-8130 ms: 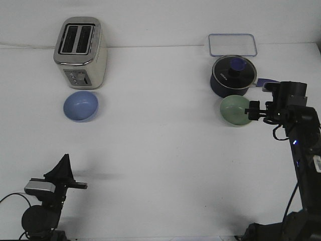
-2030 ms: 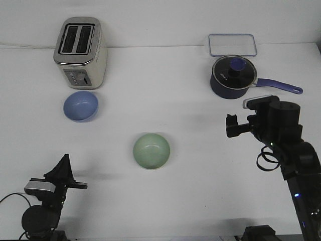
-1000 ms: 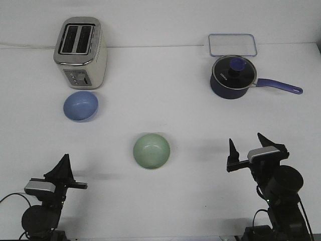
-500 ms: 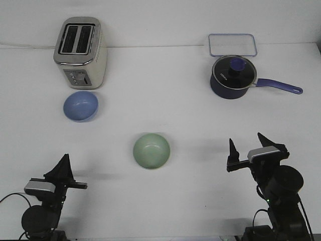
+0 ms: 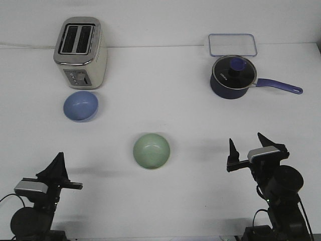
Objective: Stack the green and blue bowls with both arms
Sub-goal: 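Raise the left gripper and move it toward the light blue bowl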
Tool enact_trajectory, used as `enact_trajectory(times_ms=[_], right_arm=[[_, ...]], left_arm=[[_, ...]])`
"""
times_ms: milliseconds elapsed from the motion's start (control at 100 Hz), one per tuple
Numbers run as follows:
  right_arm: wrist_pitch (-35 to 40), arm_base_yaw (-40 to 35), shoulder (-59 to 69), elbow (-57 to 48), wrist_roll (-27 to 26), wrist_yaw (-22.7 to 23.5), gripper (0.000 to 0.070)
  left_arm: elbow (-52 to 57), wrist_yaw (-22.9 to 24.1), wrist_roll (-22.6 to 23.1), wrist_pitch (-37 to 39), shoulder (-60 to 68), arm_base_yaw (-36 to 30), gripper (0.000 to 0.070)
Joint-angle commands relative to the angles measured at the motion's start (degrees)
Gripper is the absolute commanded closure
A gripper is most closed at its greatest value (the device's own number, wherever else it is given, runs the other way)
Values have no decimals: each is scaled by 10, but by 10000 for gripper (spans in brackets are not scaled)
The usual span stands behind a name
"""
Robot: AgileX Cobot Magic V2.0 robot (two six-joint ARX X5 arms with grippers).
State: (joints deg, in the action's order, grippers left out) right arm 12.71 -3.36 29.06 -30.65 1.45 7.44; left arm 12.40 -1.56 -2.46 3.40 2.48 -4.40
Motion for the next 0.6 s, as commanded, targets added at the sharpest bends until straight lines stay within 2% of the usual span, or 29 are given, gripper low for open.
enact_trajectory(times_ms=[0, 380, 590], right_arm=[[-7, -1, 2, -1, -6, 0, 62], [-7, -1, 2, -1, -6, 0, 62], [-7, -1, 2, -1, -6, 0, 62]], left_arm=[[48, 2, 2, -28, 20, 0, 689], [365, 2, 3, -275, 286, 0, 689], [501, 2, 5, -414, 449, 0, 689]])
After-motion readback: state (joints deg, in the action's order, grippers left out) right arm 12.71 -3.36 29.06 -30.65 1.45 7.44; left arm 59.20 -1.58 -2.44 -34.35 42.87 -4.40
